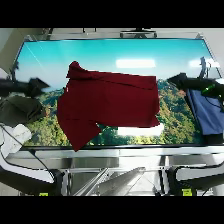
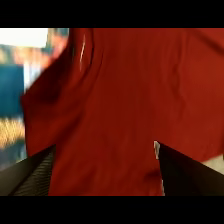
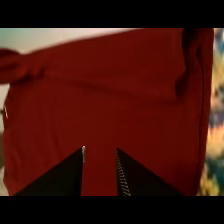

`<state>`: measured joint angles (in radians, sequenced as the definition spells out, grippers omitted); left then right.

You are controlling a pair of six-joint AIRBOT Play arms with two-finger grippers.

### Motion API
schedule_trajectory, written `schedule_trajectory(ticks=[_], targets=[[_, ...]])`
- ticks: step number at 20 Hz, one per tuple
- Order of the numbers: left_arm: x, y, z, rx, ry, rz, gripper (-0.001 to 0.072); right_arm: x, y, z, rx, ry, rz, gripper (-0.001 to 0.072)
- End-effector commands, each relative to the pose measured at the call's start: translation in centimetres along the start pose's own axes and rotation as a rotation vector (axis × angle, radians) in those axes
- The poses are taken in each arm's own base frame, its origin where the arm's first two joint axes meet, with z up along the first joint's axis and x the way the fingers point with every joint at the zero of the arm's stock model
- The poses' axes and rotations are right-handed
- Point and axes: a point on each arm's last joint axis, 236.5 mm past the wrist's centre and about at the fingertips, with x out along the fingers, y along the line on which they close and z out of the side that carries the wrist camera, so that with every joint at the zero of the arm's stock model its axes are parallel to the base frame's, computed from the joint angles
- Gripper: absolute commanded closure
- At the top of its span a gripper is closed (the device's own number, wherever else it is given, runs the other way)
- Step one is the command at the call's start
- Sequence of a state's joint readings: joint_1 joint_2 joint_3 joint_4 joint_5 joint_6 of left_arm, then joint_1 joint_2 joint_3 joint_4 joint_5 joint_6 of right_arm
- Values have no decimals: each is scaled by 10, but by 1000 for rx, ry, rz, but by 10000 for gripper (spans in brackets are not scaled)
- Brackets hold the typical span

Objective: Fold the shirts.

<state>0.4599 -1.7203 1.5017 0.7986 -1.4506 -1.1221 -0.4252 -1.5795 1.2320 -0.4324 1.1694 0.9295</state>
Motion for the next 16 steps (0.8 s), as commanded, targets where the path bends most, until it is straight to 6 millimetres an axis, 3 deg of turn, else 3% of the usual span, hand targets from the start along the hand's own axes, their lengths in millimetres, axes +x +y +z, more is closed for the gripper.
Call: schedule_trajectory(ticks=[1,5,7,10,12,14,16], targets=[[21,40,-93,-122,157,114,13,-23,-9,-56,61,93,-33,479],[52,45,-132,-174,216,88,13,-52,-15,-69,92,39,-63,479],[63,50,-142,-176,224,106,13,-71,-16,-68,103,7,-70,479],[72,45,-141,-162,218,107,14,-97,-26,-69,124,-29,-93,479],[78,30,-134,-129,203,62,32,-107,-48,-87,173,22,-164,477],[84,23,-129,-97,189,51,343,-107,-69,-116,206,102,-231,475],[87,22,-126,-83,177,57,590,-98,-78,-140,242,134,-231,473]])
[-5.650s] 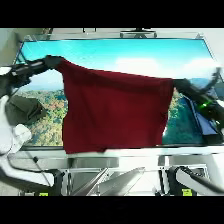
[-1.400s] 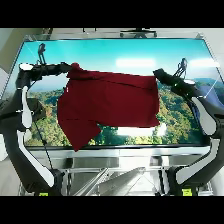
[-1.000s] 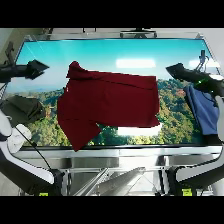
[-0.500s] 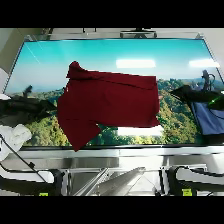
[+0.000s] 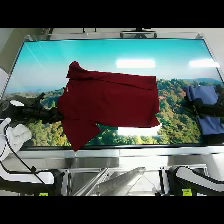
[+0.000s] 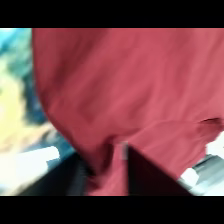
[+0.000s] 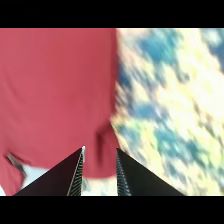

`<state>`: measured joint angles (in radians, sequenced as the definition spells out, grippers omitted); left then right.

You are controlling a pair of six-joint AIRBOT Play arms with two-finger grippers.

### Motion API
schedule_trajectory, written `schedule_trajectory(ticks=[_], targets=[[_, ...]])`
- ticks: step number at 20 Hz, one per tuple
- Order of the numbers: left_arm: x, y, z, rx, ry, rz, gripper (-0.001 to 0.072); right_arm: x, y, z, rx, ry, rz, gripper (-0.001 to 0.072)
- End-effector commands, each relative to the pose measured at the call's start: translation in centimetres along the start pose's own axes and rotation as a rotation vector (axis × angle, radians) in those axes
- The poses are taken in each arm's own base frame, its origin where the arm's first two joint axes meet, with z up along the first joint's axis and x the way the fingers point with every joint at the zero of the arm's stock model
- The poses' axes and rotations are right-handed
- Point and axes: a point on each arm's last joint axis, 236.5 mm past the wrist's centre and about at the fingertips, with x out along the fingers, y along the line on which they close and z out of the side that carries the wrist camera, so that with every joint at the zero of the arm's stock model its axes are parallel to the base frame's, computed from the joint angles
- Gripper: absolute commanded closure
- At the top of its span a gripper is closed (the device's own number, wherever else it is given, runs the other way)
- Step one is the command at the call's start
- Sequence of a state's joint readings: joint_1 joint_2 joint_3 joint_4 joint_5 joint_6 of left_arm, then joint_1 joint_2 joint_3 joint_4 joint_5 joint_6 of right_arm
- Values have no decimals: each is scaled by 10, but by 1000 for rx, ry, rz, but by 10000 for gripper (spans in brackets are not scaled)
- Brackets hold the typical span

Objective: Fold the shirts.

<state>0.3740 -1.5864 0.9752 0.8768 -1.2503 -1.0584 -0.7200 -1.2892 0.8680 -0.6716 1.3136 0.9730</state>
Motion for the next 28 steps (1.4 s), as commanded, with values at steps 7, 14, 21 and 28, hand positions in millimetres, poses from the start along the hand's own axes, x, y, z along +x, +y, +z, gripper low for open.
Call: schedule_trajectory(ticks=[7,14,21,28], targets=[[-4,1,8,10,-44,-18,685,56,-48,-74,96,136,-105,338],[-7,2,4,22,-34,-30,685,129,-41,-107,40,310,-122,361],[-7,-1,0,43,-14,-42,685,138,-17,-123,1,400,-67,436],[-7,-1,-2,43,-9,-46,685,133,-16,-133,0,448,-62,637]])
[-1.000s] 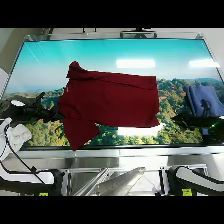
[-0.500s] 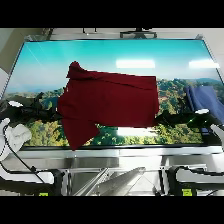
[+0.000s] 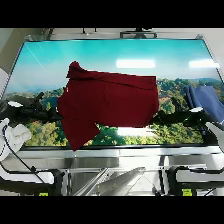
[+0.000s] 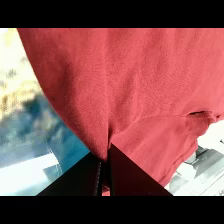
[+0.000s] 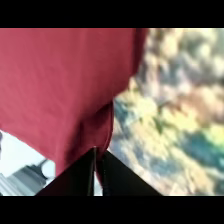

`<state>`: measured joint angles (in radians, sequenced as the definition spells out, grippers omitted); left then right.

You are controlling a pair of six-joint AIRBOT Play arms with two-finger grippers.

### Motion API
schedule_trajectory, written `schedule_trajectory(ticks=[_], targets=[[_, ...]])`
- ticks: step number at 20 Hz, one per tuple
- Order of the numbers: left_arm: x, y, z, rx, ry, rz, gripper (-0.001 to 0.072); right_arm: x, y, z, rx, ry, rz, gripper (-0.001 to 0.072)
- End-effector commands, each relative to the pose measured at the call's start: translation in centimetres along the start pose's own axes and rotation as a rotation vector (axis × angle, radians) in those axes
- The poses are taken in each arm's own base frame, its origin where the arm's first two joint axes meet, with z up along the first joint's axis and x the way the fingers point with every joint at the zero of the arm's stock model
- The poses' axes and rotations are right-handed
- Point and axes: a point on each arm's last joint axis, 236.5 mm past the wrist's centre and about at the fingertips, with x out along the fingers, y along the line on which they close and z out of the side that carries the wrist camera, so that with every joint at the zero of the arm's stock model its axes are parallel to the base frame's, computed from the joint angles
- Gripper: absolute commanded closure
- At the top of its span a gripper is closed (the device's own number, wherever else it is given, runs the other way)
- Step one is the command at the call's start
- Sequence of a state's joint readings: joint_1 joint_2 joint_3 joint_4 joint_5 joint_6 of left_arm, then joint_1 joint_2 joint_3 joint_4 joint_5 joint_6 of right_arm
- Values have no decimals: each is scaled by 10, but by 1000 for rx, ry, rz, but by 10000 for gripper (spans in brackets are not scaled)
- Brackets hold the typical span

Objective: Fold the shirts.

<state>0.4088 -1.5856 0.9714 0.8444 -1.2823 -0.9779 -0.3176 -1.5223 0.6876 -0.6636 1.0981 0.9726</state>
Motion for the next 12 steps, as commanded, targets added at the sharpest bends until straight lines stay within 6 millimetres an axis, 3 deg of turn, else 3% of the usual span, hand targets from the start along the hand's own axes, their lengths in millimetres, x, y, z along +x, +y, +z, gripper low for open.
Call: schedule_trajectory(ticks=[1,5,6,8,9,10,12], targets=[[0,0,0,0,0,-1,685,0,-5,-13,-21,58,-22,707],[-2,-6,-2,2,13,-22,685,-2,3,-9,-12,35,3,701],[-6,-12,-3,17,27,-36,685,-7,12,-6,-22,21,21,701],[-27,-34,4,76,19,-62,685,-28,53,3,-98,-34,118,701],[-45,-57,13,128,-22,-98,685,-49,86,11,-163,-91,191,701],[-69,-92,23,211,-90,-172,685,-76,119,20,-228,-166,258,701],[-132,-184,28,437,-254,-394,685,-158,197,33,-399,-396,385,701]])
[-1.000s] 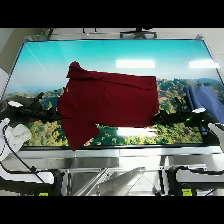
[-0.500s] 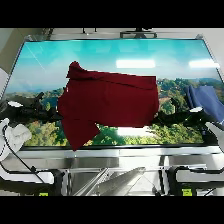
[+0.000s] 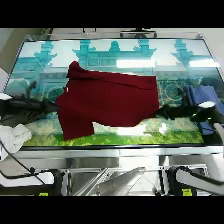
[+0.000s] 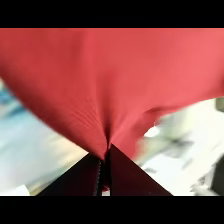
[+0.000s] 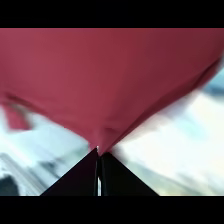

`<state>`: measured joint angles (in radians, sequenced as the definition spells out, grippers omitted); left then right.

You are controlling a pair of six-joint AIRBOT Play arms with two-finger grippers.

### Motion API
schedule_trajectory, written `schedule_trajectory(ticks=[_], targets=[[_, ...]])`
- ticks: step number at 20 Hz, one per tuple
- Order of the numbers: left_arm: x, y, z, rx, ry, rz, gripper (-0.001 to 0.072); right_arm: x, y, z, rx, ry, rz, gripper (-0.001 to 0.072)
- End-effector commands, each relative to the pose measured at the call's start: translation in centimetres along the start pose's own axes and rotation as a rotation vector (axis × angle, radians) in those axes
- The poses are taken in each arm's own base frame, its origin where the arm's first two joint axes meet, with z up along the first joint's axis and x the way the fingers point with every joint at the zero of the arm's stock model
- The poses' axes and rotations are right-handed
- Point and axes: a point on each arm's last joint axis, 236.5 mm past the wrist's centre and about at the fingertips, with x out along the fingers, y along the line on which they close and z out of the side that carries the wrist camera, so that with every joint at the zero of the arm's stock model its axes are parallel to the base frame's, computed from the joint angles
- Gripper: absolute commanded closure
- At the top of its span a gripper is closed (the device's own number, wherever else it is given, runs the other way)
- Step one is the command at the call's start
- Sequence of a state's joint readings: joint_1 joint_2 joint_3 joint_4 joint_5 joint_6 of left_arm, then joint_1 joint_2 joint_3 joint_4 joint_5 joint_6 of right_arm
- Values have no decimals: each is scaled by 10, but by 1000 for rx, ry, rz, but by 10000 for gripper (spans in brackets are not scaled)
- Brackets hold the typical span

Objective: Fold the shirts.

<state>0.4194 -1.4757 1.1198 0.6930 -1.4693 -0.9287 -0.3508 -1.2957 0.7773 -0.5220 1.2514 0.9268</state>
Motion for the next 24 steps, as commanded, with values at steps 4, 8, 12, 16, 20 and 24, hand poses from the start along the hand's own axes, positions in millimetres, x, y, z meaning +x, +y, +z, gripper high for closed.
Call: schedule_trajectory(ticks=[4,8,12,16,20,24], targets=[[-214,-322,7,805,-595,-636,685,-227,270,61,-631,-716,211,701],[-313,-450,-91,1240,-892,-688,685,-339,389,15,-965,-1159,-18,702],[-335,-478,-97,1311,-1081,-341,684,-373,412,-1,-1029,-1348,-207,702],[-328,-412,-33,1070,-994,-154,683,-352,359,31,-899,-1177,-161,702],[-224,-301,36,736,-599,-174,684,-281,263,80,-644,-935,-7,702],[-91,-185,80,443,-295,-177,685,-157,124,126,-342,-700,-72,702]])
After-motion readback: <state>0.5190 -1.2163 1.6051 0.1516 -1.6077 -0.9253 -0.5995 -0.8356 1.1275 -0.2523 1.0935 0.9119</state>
